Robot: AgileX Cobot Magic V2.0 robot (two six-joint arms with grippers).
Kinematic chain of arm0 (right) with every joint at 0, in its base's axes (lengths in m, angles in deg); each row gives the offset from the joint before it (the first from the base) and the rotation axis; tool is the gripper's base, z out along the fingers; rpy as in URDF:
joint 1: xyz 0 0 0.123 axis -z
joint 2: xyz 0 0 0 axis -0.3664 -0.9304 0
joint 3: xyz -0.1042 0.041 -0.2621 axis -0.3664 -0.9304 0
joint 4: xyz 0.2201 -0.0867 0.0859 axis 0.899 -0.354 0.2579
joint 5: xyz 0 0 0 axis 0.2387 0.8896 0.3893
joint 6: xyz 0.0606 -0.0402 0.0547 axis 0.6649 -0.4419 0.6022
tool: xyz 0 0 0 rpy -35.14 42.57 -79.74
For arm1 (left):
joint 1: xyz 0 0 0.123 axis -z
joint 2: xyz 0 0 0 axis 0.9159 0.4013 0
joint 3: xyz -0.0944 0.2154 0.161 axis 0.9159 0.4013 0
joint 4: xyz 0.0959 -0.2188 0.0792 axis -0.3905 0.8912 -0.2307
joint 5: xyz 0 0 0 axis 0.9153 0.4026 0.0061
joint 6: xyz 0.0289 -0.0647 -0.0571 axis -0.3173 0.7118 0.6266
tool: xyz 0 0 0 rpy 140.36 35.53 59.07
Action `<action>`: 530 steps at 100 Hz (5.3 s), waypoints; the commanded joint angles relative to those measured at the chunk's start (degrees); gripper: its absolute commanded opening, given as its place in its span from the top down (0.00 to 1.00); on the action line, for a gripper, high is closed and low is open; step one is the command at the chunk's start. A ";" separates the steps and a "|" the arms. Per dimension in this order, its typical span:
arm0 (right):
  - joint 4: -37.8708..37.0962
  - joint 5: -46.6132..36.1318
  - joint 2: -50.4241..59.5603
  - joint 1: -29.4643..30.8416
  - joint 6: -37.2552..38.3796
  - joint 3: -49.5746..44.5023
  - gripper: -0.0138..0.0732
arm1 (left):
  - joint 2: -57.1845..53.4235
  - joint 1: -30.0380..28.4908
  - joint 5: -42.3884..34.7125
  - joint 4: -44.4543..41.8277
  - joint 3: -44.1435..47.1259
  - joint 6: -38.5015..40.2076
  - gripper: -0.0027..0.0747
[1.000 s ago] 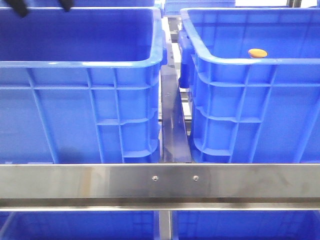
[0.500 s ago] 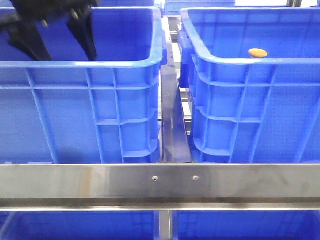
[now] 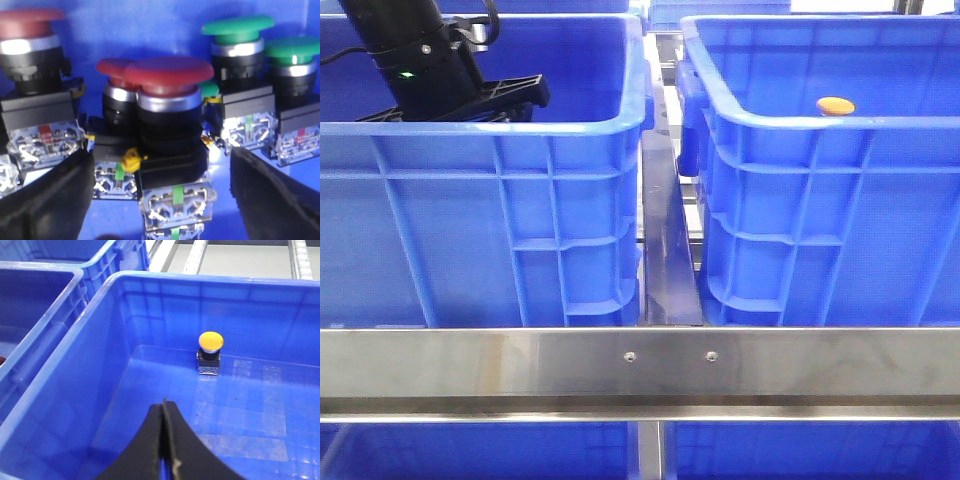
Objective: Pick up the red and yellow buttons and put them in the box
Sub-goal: 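Lower the left gripper onto a red-capped button switch and grasp it, then lift the red button and pass it to the right gripper, then carry the red button with the right gripper into the empty crate, then lower the red button beside the yellow one and open the right gripper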
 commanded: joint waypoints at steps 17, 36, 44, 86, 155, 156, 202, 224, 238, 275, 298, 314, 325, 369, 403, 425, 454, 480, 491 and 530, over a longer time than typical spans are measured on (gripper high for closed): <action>1.60 -1.47 0.62 0.39 -0.67 1.57 0.91 | -3.13 0.56 -0.41 0.90 -1.94 -0.13 0.55; 1.60 -1.47 0.62 0.39 -0.67 1.57 0.91 | -3.13 0.56 -0.26 0.90 -1.94 -0.13 0.91; 1.60 -1.47 0.62 0.39 -0.67 1.57 0.91 | -3.25 0.56 0.01 0.90 -1.94 -0.13 0.95; 3.09 -0.60 0.62 0.39 -0.67 1.57 0.91 | -16.64 0.56 1.29 10.21 -1.94 -17.02 0.95; 18.41 32.89 -14.82 0.39 9.40 21.35 0.22 | -22.16 17.41 2.91 23.25 -1.94 -42.07 0.95; 18.58 33.28 -15.17 0.39 9.61 21.69 0.22 | -22.16 17.52 2.91 23.25 -1.94 -42.07 0.95; 24.27 43.14 -29.15 -2.42 12.85 26.69 0.22 | -22.16 17.77 3.02 23.30 -1.94 -42.16 0.95; 24.27 43.02 -29.67 -4.45 12.85 26.69 0.22 | -22.16 17.77 3.02 23.30 -1.94 -42.16 0.95; 24.27 42.97 -29.67 -4.45 12.85 26.69 0.29 | -22.16 17.77 3.02 23.30 -1.94 -42.16 0.95; 24.27 43.85 -29.67 -4.45 12.85 26.69 0.63 | -22.16 17.77 3.02 23.30 -1.94 -42.16 0.53; 21.89 36.06 -29.67 -3.63 8.73 26.95 0.63 | -22.16 17.77 3.14 22.79 -1.94 -42.16 0.13; 18.15 27.71 -29.67 -0.49 4.22 27.70 0.63 | -22.16 17.77 5.19 21.50 -1.94 -42.16 0.17; 16.59 21.15 -29.67 2.76 -1.06 27.72 0.63 | -22.16 17.77 6.11 21.37 -1.94 -42.16 0.17; 7.50 -1.67 -36.69 8.42 -12.48 27.72 0.63 | -22.16 17.77 7.63 21.37 -1.94 -42.16 0.17; 7.50 -10.11 -50.54 8.42 -14.04 36.36 0.63 | -22.16 17.77 8.75 21.37 -1.94 -42.16 0.17; 7.50 -10.42 -57.31 8.42 -14.04 41.03 0.63 | -22.16 17.77 9.00 21.37 -1.94 -42.16 0.17; 7.50 -12.69 -58.83 8.47 -14.08 41.54 0.63 | -22.16 17.77 9.22 21.85 -1.94 -42.16 0.17; 7.61 -12.56 -58.82 8.47 -14.08 41.54 0.51 | -22.16 17.77 9.22 21.85 -1.94 -42.16 0.17; 7.66 -12.44 -58.82 8.47 -14.08 41.54 0.30 | -22.16 17.77 9.60 21.85 -1.94 -42.16 0.17; 7.66 -8.75 -53.34 8.47 -14.08 40.12 0.19 | -22.28 17.77 10.52 21.54 -1.94 -42.16 0.17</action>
